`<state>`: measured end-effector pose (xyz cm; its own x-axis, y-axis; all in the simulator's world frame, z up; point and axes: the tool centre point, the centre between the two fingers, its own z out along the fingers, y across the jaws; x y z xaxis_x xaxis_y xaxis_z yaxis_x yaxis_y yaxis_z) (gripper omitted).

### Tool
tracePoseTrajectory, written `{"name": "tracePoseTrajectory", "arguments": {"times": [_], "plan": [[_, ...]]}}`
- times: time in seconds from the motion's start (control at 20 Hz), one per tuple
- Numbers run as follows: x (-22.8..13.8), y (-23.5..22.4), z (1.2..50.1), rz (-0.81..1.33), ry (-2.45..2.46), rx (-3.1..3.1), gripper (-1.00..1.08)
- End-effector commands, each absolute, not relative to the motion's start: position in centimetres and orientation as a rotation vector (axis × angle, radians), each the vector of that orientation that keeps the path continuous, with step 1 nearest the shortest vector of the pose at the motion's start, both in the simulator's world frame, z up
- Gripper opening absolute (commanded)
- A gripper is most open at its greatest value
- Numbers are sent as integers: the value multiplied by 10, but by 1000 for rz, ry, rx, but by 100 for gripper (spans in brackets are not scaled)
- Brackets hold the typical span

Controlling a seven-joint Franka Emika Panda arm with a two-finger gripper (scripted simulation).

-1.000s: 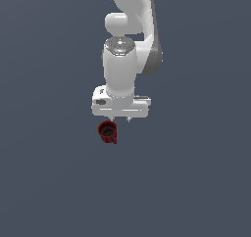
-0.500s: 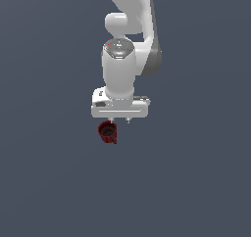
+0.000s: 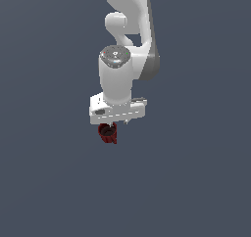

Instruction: Pick up the object and move it to a goal position.

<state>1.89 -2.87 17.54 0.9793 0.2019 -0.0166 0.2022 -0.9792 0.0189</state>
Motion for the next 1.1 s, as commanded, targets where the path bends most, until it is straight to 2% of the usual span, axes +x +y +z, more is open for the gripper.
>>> {"name": "tracePoseTrajectory", "arguments": {"times": [0.0,1.05], "plan": [[21,-31,172,-45,411,3098,28],[32,-55,142,-206,1212,2959,28]]}}
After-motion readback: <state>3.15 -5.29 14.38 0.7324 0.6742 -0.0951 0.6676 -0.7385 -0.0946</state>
